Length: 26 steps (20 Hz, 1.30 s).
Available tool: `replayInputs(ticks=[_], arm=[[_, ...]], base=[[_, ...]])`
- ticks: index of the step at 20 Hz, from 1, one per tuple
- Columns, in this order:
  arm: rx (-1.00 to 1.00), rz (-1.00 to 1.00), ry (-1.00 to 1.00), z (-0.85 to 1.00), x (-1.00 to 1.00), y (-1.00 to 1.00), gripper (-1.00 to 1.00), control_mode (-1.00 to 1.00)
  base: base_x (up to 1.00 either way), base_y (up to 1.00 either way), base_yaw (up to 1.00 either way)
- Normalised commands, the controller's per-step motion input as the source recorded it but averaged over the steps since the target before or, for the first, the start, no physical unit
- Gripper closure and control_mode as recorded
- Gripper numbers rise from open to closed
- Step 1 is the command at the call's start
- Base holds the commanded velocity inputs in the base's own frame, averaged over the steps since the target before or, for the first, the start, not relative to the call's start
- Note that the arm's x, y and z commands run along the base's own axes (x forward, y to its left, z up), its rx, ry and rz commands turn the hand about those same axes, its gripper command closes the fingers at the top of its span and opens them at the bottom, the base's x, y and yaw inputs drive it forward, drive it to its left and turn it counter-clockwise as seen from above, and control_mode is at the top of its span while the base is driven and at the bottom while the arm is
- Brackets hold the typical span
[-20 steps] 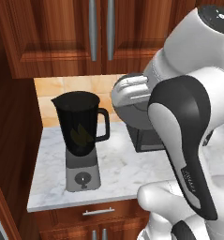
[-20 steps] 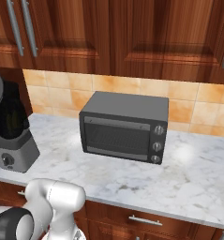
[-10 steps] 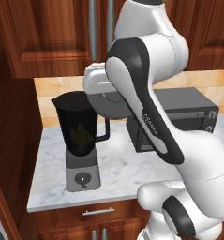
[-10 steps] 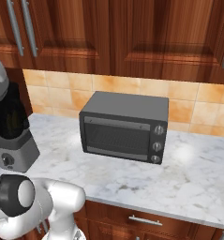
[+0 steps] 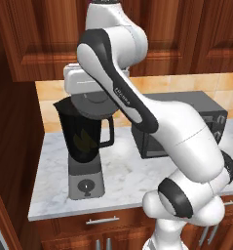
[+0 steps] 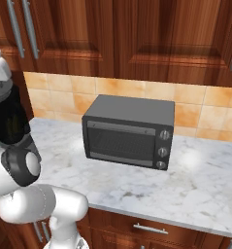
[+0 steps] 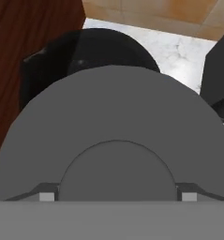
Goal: Grab the lemon wedges from the fridge, place them in the blender, close the lid, and turn on the blender to create a marinade.
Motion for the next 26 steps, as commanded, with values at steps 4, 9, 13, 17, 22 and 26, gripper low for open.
replayInputs(ticks=[4,9,13,17,22,26], arm=[[-0.05,0.0,0.19,-0.07,0.62,0.38,1.0,-1.0],[-0.03,0.0,0.08,-0.11,0.41,0.33,1.0,-1.0],[0.0,0.0,0.0,-0.09,0.27,0.13,1.0,-1.0],[0.0,0.0,-0.04,-0.03,0.27,0.03,1.0,-1.0],[0.0,0.0,-0.07,-0.13,0.22,0.0,1.0,-1.0],[0.0,0.0,-0.04,-0.31,0.04,0.0,1.0,-1.0]], base=[[0.0,0.0,0.0],[0.0,0.0,0.0],[0.0,0.0,0.0],[0.0,0.0,0.0],[0.0,0.0,0.0],[0.0,0.0,0.0]])
